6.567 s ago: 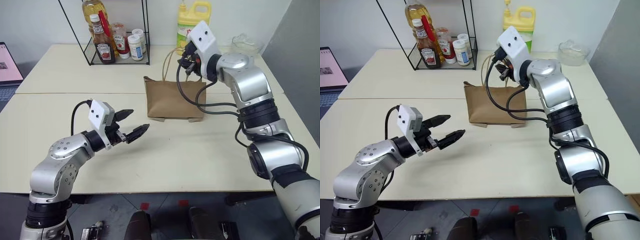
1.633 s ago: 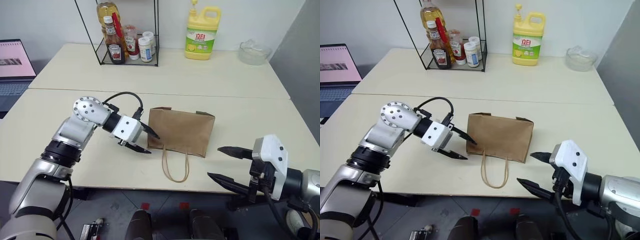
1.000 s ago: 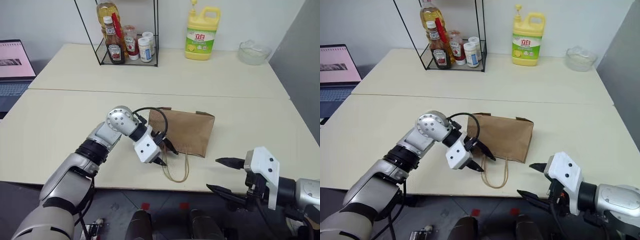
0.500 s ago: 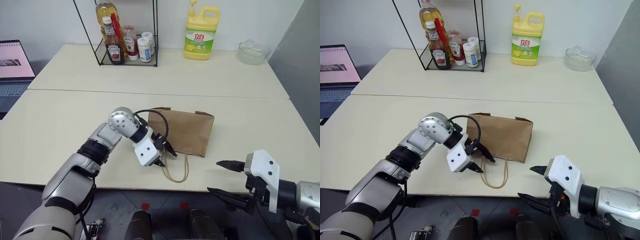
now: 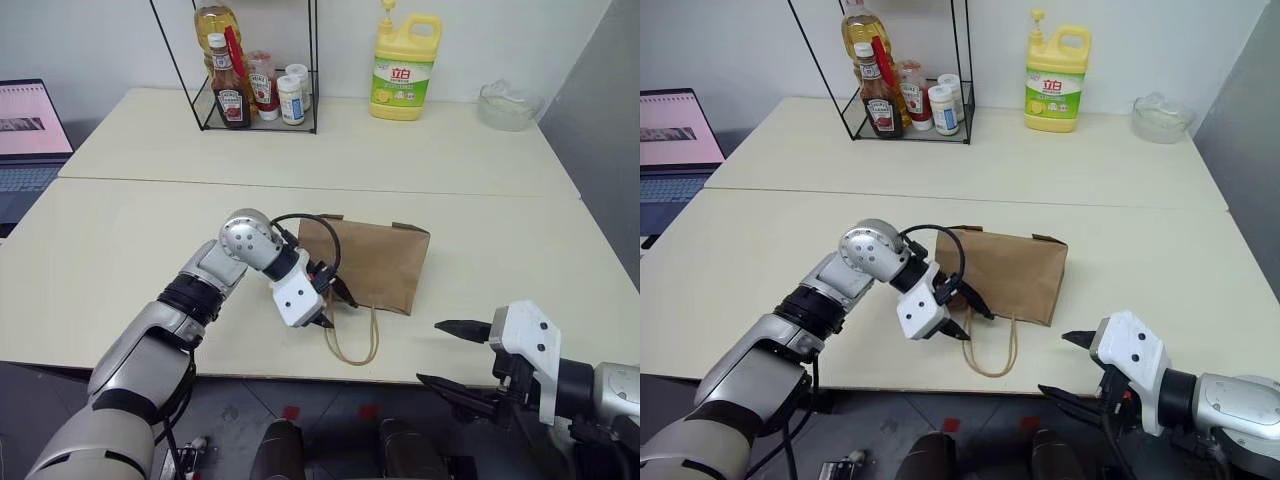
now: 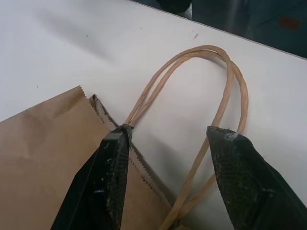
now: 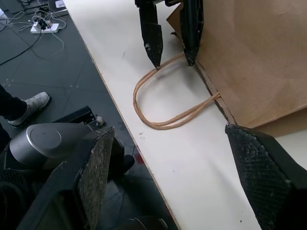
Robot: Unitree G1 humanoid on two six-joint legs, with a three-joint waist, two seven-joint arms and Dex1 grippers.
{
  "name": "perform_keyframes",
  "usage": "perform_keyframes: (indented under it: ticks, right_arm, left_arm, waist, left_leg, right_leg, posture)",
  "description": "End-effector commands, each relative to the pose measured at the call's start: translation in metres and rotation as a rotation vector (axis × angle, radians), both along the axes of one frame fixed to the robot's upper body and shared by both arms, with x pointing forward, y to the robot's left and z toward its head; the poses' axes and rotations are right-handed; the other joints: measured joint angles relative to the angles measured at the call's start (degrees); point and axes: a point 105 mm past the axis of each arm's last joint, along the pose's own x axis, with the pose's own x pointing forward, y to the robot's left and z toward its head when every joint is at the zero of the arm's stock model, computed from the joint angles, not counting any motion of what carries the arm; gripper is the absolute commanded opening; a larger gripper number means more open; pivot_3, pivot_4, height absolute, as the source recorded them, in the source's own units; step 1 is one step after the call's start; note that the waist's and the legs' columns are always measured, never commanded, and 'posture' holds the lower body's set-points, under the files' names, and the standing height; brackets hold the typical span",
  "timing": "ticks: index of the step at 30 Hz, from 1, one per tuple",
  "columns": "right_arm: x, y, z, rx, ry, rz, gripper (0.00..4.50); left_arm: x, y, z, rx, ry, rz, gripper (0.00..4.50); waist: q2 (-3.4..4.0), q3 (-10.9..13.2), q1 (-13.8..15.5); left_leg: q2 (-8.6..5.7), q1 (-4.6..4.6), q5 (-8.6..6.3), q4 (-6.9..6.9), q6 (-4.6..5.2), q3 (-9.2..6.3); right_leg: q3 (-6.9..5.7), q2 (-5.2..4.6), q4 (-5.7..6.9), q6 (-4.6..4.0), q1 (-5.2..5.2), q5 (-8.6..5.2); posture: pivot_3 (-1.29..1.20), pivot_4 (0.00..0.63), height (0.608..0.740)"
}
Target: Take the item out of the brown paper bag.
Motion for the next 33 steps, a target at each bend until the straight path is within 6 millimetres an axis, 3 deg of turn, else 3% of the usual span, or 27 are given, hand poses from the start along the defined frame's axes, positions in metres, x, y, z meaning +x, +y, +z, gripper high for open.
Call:
perform_keyframes:
  ticks: [1, 9, 29, 33]
  right_arm:
    - [-0.005, 0.006, 0.008, 0.011, -0.039, 0.036, 3.89]
    - [-0.005, 0.006, 0.009, 0.016, -0.035, 0.031, 3.89]
    - [-0.002, 0.009, 0.011, 0.009, -0.041, 0.037, 3.89]
    - [-0.002, 0.009, 0.011, 0.009, -0.041, 0.038, 3.89]
  left_arm:
    - [-0.001, 0.001, -0.001, 0.006, -0.016, -0.019, 2.66]
    - [0.004, 0.007, 0.007, -0.014, -0.013, 0.007, 2.66]
    - [0.0, -0.008, -0.017, -0.004, -0.034, -0.035, 2.66]
    - [-0.002, -0.01, -0.017, -0.022, -0.023, -0.04, 1.82]
  waist:
    - [0.0, 0.0, 0.0]
    - [0.0, 0.0, 0.0]
    - [0.0, 0.0, 0.0]
    - [0.0, 0.0, 0.0]
  left_leg:
    - [0.0, 0.0, 0.0, 0.0, 0.0, 0.0]
    - [0.0, 0.0, 0.0, 0.0, 0.0, 0.0]
    - [0.0, 0.01, 0.0, 0.0, 0.0, 0.0]
    - [0.0, 0.01, 0.0, 0.0, 0.0, 0.0]
  right_leg:
    - [0.0, 0.0, 0.0, 0.0, 0.0, 0.0]
    - [0.0, 0.0, 0.0, 0.0, 0.0, 0.0]
    - [0.0, 0.0, 0.01, 0.0, 0.0, 0.0]
    - [0.0, 0.0, 0.01, 0.0, 0.01, 0.0]
  posture:
    - [0.0, 0.15, 0.74]
    - [0.0, 0.15, 0.74]
    - [0.0, 0.15, 0.74]
    - [0.0, 0.15, 0.74]
